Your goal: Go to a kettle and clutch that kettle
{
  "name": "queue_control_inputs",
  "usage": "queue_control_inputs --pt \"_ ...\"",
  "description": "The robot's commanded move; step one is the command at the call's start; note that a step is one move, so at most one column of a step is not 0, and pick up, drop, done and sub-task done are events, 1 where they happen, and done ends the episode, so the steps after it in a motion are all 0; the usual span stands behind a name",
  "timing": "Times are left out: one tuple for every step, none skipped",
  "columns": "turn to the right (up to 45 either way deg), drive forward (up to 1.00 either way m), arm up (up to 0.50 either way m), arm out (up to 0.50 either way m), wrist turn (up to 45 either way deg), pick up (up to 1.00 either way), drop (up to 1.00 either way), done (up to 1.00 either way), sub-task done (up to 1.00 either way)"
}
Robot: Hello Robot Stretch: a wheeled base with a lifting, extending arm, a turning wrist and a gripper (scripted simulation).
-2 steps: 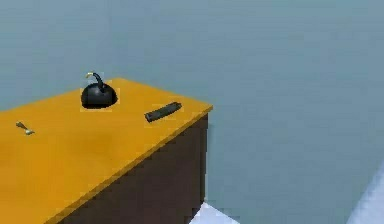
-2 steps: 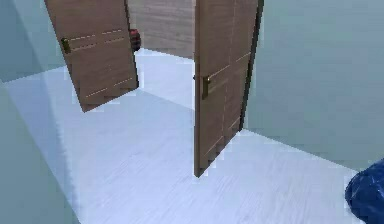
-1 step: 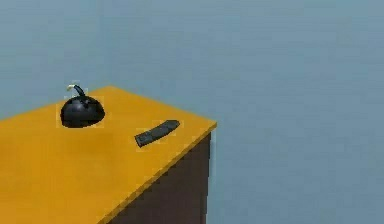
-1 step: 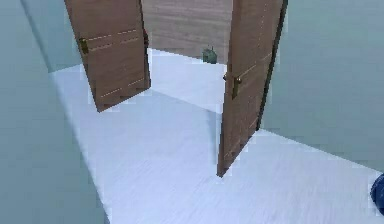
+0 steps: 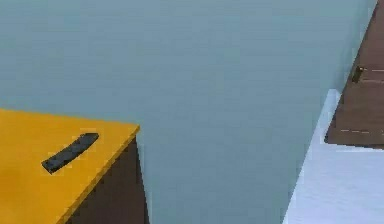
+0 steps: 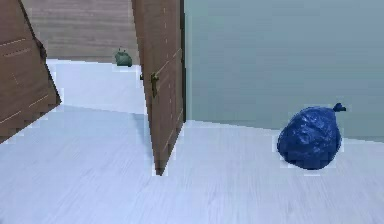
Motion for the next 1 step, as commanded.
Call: queue_control_inputs --pt "0.0 0.2 0.0 0.0 0.0 0.0 0.0 0.0 0.0"
